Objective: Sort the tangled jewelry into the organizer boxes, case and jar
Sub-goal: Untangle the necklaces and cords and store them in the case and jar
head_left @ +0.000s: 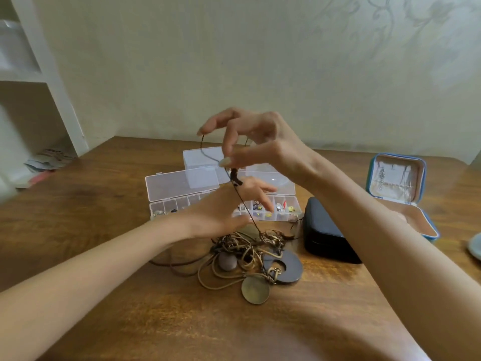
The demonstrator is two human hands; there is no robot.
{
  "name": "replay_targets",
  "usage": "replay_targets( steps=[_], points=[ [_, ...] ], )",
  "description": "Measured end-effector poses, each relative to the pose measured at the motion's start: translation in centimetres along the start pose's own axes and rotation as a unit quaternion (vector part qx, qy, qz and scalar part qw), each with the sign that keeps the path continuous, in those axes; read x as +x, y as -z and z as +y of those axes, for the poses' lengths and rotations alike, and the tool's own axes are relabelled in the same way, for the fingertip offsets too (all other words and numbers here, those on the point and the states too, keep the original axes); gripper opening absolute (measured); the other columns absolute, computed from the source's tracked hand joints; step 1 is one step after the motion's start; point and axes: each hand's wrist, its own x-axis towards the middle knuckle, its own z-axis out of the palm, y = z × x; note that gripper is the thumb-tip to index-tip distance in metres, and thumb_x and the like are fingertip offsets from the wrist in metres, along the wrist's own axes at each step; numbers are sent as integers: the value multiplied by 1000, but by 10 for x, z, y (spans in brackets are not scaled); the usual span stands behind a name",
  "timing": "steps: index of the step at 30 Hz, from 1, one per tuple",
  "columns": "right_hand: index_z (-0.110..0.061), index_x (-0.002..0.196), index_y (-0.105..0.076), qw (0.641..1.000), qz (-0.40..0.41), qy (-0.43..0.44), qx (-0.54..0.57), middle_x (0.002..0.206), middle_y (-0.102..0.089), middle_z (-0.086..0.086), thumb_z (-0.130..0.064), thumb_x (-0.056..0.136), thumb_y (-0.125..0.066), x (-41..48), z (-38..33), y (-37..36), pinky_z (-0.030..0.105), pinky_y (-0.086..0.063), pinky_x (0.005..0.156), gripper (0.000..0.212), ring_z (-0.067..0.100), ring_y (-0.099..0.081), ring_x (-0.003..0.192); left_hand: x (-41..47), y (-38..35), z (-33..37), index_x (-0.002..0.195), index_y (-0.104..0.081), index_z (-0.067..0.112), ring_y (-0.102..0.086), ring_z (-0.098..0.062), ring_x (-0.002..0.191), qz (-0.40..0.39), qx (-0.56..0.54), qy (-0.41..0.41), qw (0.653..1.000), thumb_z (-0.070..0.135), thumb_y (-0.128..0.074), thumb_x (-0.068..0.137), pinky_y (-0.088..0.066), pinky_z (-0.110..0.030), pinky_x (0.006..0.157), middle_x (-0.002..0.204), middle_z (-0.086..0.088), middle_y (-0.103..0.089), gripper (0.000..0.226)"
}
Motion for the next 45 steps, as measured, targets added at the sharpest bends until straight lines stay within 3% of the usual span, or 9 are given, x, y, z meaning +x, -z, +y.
replay_targets(
  steps=[7,13,20,25,29,33,37,41,45],
  points=[
    [-12,66,-64,969,148,83,-179,114,-64,1,-13,72,-70,-3,-2,12,41,-33,106,8,13,-55,112,-29,14,-20,121,-50,30,-54,-9,96,35,272,34,961,54,-8,80,-31,-21,78,105,16,-60,64],
    [-6,72,-67,914,224,146,-305,106,-65,7,-18,80,-71,-2,0,23,58,-9,116,15,21,-59,103,-23,20,-31,97,-59,26,-59,-14,93,-11,339,123,933,43,-39,97,-46,-29,76,91,10,-61,26],
    [-9,73,-66,871,232,153,-405,89,-67,7,-14,83,-69,-22,16,36,63,-5,114,12,26,-61,85,-26,35,-19,79,-60,13,-58,0,63,177,14,59,982,40,-41,93,-42,-13,57,65,14,-65,35],
    [-17,73,-68,861,182,113,-460,96,-66,0,-20,81,-67,-44,34,38,66,-5,111,10,21,-58,93,-27,39,-18,80,-54,7,-63,-9,76,223,-290,56,929,33,-40,93,-52,-19,60,97,5,-70,32],
    [-21,73,-68,857,132,76,-493,103,-65,-3,-37,83,-63,-60,50,39,68,-5,110,20,20,-57,100,-33,41,-25,76,-49,10,-58,-16,59,265,-377,51,886,25,-38,99,-46,-20,50,73,-6,-68,30],
    [-24,72,-68,863,105,66,-490,104,-65,-4,-38,83,-56,-69,61,36,68,-5,110,21,18,-58,98,-41,47,-35,70,-49,11,-51,-12,46,299,-83,-19,950,26,-42,100,-41,-17,48,54,-2,-58,35],
    [-25,70,-68,845,68,58,-527,109,-65,0,-37,81,-53,-67,72,26,72,-9,107,22,25,-59,103,-48,45,-47,70,-51,16,-41,-12,38,187,333,-102,919,33,-39,92,-39,-25,39,48,9,-43,31],
    [-25,72,-70,847,32,45,-529,109,-65,2,-33,82,-57,-69,82,14,73,-13,107,18,28,-58,110,-57,29,-56,86,-51,19,-41,-6,41,100,356,-79,926,40,-50,88,-47,-26,38,53,11,-48,21],
    [-19,75,-70,882,16,41,-469,99,-66,3,-23,79,-72,-70,92,-3,64,-30,106,6,28,-60,102,-65,16,-59,116,-45,32,-53,-1,76,41,278,6,960,63,-40,80,-52,-23,70,90,16,-55,47]
  ],
)
